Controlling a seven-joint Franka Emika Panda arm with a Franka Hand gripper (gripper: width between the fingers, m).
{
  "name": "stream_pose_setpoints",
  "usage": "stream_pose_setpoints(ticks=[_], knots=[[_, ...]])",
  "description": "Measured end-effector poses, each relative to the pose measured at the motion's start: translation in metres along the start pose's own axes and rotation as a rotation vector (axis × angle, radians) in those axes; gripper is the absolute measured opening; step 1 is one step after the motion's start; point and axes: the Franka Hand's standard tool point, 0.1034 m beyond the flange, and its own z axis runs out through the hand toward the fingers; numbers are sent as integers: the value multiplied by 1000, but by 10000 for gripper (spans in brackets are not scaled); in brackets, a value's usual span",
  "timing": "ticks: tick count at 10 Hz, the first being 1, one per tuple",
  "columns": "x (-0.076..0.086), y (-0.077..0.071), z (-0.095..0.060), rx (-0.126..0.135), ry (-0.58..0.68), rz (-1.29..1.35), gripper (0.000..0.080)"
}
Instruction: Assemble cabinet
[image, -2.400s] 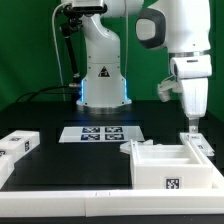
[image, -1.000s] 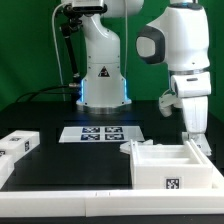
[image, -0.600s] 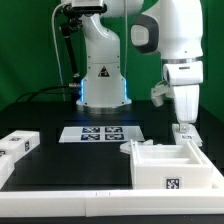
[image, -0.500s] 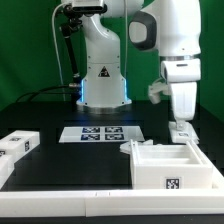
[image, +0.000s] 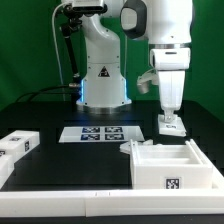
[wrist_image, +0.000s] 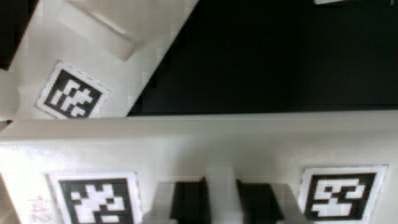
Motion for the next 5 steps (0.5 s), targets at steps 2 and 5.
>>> stream_pose_setpoints(ticks=[2, 5], knots=[[-1, 7, 3, 1, 4, -22, 68], [4, 26, 1, -7, 10, -20, 68]])
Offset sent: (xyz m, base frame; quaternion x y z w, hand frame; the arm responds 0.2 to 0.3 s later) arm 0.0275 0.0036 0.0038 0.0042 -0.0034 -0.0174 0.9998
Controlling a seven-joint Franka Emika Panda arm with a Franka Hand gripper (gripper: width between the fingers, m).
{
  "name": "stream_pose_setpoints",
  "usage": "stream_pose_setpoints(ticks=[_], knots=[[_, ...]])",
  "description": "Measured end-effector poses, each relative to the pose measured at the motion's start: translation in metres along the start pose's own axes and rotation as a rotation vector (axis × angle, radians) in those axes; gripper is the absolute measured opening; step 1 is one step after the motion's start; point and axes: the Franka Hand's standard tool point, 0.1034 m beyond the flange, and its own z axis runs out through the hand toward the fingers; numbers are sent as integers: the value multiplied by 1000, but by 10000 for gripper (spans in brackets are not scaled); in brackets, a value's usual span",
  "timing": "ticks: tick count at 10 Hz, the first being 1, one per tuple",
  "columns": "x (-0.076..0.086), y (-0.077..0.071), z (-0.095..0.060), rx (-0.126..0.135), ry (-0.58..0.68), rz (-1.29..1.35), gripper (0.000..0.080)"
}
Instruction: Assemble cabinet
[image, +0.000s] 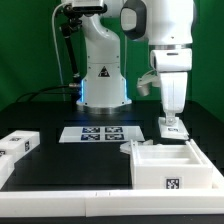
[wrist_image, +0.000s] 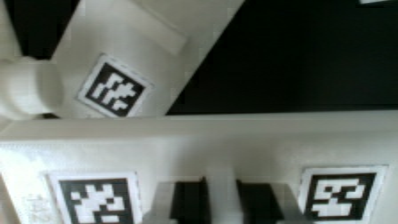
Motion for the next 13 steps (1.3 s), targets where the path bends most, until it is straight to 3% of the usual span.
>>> stream_pose_setpoints(ticks=[13], knots=[[-3, 17, 2, 1, 3, 17, 69]])
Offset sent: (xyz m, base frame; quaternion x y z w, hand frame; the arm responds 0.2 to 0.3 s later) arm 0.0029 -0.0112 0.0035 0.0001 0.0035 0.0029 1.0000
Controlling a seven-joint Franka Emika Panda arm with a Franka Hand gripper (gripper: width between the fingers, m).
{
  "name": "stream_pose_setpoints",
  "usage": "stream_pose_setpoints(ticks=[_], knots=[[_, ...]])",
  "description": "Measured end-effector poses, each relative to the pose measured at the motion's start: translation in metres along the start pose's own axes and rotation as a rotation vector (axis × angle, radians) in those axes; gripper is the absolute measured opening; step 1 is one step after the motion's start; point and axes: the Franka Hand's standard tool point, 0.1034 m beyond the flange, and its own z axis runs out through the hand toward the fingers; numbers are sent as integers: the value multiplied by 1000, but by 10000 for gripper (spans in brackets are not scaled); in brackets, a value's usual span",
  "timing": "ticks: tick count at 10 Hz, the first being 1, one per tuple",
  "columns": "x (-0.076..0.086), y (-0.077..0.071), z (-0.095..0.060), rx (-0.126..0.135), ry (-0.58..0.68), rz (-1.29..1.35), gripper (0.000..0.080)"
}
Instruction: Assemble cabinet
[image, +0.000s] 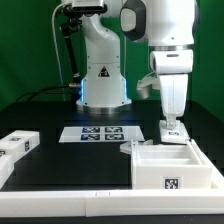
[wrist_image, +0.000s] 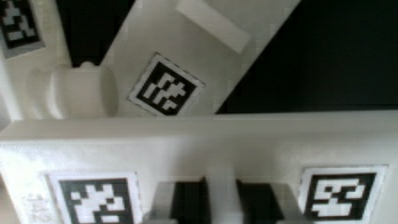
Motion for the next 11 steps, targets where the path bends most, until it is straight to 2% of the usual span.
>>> stream_pose_setpoints(ticks=[10, 11], knots=[[2, 4, 4, -2, 10, 8, 69], [4, 12, 4, -3, 11, 11, 69]])
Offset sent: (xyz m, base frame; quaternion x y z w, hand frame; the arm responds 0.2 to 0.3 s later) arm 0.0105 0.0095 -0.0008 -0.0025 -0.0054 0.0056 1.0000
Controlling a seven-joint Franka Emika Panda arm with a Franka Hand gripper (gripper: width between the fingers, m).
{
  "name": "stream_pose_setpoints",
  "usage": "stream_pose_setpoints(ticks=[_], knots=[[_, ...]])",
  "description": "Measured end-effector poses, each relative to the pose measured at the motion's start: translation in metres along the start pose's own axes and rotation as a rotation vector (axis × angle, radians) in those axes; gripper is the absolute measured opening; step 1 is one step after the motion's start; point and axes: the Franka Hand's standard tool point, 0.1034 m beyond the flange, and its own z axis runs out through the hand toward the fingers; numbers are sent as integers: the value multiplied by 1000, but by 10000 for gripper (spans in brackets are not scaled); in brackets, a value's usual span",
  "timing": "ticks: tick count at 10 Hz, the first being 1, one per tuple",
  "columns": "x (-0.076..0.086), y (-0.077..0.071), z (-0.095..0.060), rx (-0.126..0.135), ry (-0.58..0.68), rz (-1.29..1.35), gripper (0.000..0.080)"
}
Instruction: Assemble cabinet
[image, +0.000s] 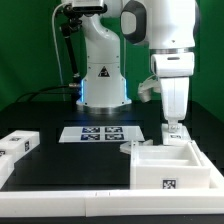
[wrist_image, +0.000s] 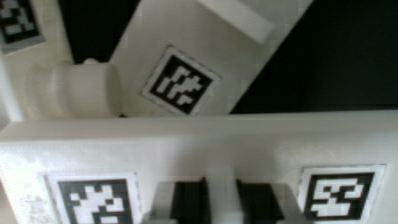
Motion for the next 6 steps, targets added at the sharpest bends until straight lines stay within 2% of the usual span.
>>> stream_pose_setpoints(ticks=[1, 3, 4, 6], knots=[[2, 16, 0, 2, -3, 11, 69], [1, 33, 1, -6, 0, 29, 69], [0, 38, 0, -10, 1, 39, 69], [-1, 38, 0, -17, 5, 42, 69]])
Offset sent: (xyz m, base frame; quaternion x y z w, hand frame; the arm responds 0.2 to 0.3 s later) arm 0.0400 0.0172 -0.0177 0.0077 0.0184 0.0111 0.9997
